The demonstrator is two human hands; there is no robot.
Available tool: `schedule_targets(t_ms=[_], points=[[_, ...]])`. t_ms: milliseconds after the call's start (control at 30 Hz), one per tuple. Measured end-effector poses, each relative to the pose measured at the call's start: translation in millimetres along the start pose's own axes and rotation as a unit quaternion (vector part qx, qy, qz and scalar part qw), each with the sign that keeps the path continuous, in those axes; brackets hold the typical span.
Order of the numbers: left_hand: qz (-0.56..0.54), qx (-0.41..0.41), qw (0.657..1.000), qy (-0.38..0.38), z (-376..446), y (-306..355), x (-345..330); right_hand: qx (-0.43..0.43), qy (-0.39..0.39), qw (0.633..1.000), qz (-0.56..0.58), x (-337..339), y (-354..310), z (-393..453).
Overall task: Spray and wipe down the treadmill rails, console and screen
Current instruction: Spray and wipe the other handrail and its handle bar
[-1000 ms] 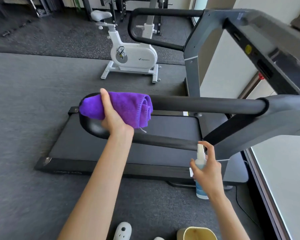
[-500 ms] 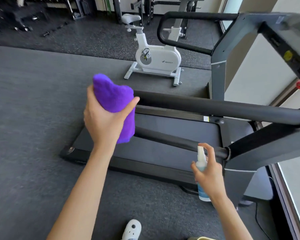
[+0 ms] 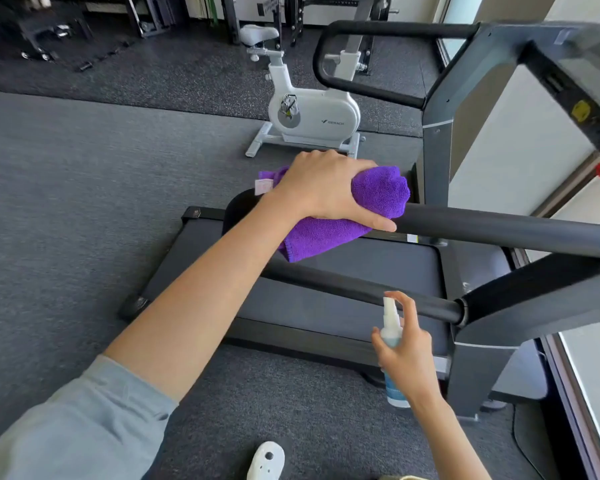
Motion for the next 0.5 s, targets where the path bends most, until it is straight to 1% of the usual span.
schedule_targets(t_ms=[233, 300, 367, 433, 500], points=[[-0.030, -0.021, 0.990, 0.136, -30.9, -24.8, -5.3, 0.008, 0.003, 1.000, 0.004, 6.5, -6.3, 13.7], [-0.031, -0.019, 0.983, 0.181, -39.8, -30.4, -7.5, 0.009, 0.006, 1.000, 0.008, 10.8, -6.6, 15.1], [-0.032, -0.001, 0.970, 0.242, -52.4, -47.2, -11.0, 0.014, 0.012, 1.000, 0.008, 15.3, -6.2, 14.8], [-0.102, 0.042, 0.952, 0.287, -67.9, -80.0, -19.3, 0.015, 0.012, 1.000, 0.004, 17.2, -3.9, 13.8], [-0.226, 0.084, 0.921, 0.307, -84.6, -118.4, -38.7, 0.011, 0.012, 1.000, 0.009, 16.9, -1.1, 12.7]])
Point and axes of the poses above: each hand's wrist, its own z-axis towards the middle knuckle, its own x-axis out of the back of the hand, y = z × x, the point moved 6 cm from there along z, towards the middle knuckle, and after that the axes turned 13 degrees about -y, right-handed, at the moved point
